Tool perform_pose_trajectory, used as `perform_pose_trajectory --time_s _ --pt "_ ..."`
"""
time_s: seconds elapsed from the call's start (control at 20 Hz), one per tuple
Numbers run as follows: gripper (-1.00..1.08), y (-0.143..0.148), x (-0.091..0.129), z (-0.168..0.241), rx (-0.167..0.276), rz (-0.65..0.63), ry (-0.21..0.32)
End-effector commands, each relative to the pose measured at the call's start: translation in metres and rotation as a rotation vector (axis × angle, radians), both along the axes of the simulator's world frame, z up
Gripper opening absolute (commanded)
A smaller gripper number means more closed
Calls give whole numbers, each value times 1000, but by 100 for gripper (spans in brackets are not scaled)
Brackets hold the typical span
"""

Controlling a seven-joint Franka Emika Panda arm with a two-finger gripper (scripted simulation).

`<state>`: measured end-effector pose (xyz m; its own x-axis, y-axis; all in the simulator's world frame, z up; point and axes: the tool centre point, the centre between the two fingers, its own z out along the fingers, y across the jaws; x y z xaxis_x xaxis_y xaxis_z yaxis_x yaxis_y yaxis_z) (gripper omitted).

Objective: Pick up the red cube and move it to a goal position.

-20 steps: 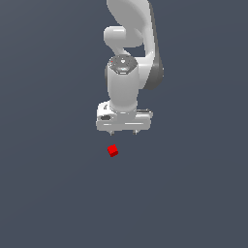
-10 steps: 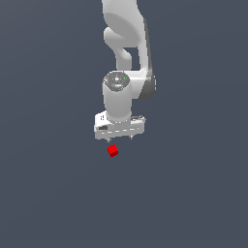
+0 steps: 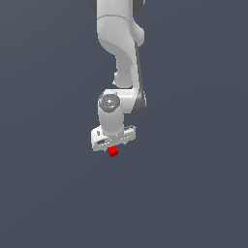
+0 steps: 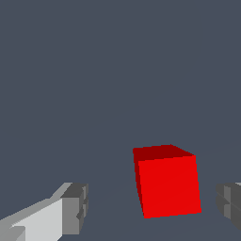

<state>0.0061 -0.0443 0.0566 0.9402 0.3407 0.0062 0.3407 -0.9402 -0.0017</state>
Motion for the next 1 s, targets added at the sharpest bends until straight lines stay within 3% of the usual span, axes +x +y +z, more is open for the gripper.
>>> perform_pose_trajectory --time_s 0.0,0.5,0.55,0.95 --pt "100 -5 1 -14 -1 39 1" --pt "100 -13 5 -37 -4 101 5" --pt "-100 -13 5 -37 -4 101 5" --pt "-100 -13 5 -37 -4 101 5"
